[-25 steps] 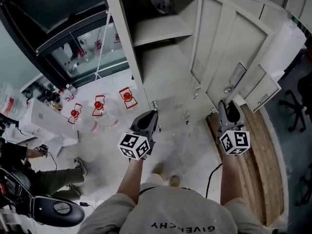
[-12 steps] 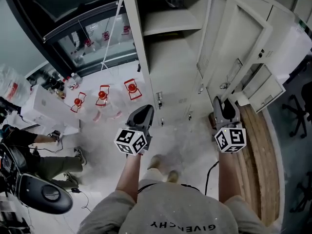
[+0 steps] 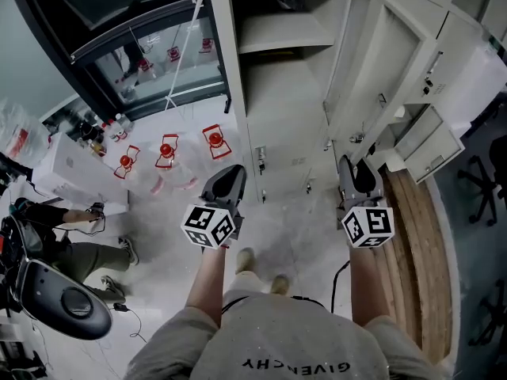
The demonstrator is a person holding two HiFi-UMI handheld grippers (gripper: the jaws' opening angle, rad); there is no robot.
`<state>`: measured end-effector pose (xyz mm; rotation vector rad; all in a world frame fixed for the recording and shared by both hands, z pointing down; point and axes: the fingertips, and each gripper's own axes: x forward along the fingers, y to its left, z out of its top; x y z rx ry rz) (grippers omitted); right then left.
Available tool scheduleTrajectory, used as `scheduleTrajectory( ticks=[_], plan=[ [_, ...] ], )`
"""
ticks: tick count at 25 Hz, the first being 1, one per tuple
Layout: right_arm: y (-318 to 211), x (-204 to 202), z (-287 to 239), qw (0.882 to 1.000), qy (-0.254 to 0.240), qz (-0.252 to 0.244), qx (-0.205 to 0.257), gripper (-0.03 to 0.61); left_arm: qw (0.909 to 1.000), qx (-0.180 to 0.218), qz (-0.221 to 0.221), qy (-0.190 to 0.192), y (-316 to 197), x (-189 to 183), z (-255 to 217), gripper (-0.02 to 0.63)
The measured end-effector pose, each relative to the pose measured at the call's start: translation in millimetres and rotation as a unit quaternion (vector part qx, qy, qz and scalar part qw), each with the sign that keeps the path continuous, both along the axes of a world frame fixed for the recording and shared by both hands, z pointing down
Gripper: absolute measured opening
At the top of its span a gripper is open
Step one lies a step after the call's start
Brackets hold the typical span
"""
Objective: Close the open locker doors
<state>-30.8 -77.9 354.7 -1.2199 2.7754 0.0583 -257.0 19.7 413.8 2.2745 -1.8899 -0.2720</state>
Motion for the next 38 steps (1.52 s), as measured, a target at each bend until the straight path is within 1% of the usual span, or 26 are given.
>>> scheduleTrajectory(
  ticks=[7, 18, 28, 33, 38],
  plan=[
    [8.4, -11.9, -1.7, 1.000, -0.009, -0.007, -0.006, 0.114, 1.0000, 0.000, 0.003, 0.004, -8.6, -11.0, 0.4, 0.017],
    [23.4, -53.3, 6.4, 0.999, -0.002, -0.029, -0.013, 0.112, 0.9997, 0.000, 0.023, 0.012, -24.6, -25.2, 1.6, 0.017],
    [24.2, -92.1, 5.6, 1.000, 0.001, -0.026, -0.013, 0.131, 0.9992, 0.000, 0.031, 0.023, -35.7, -53.4, 4.0, 0.017],
    [25.9, -120.7, 6.9, 0.999, 0.001, -0.038, -0.015, 0.133, 0.9990, -0.001, 0.034, 0.030, -39.0, -73.7, 9.3, 0.017],
    [20.8, -143.2, 8.3, 0.999, 0.003, -0.037, -0.016, 0.135, 0.9987, -0.001, 0.037, 0.034, -44.1, -91.2, 12.3, 0.017]
  ],
)
